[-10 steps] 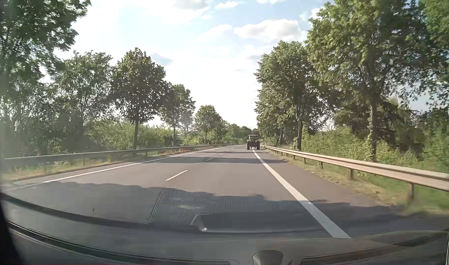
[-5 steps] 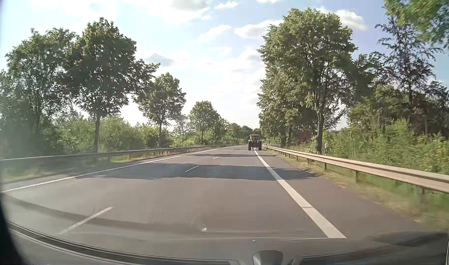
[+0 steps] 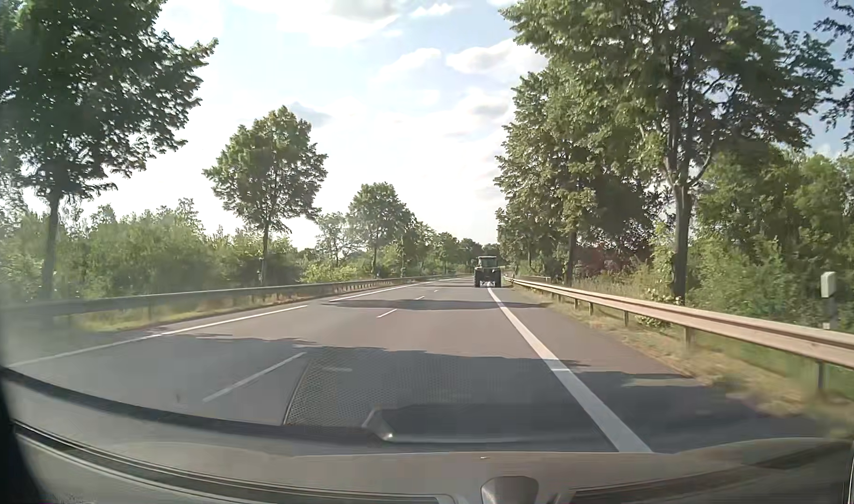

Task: Follow the waypoints while adhering to traffic rules and regulations

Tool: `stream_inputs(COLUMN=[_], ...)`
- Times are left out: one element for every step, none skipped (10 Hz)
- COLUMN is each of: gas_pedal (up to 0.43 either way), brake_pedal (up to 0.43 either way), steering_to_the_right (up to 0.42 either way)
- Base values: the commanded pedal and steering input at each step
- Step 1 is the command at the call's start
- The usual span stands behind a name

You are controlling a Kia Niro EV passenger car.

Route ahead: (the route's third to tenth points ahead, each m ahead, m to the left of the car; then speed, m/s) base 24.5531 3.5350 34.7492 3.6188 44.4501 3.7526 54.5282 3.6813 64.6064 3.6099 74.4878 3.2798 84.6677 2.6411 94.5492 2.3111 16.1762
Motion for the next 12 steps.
stream_inputs(gas_pedal=[0.0,0.0,0.0,0.0,0.0,0.0,0.0,0.0,0.0,0.0,0.0,0.0], brake_pedal=[0.085,0.085,0.085,0.079,0.061,0.049,0.037,0.024,0.018,0.018,0.012,0.012], steering_to_the_right=[0.0,0.001,0.002,0.003,0.004,0.004,0.004,0.004,0.005,0.005,0.006,0.006])
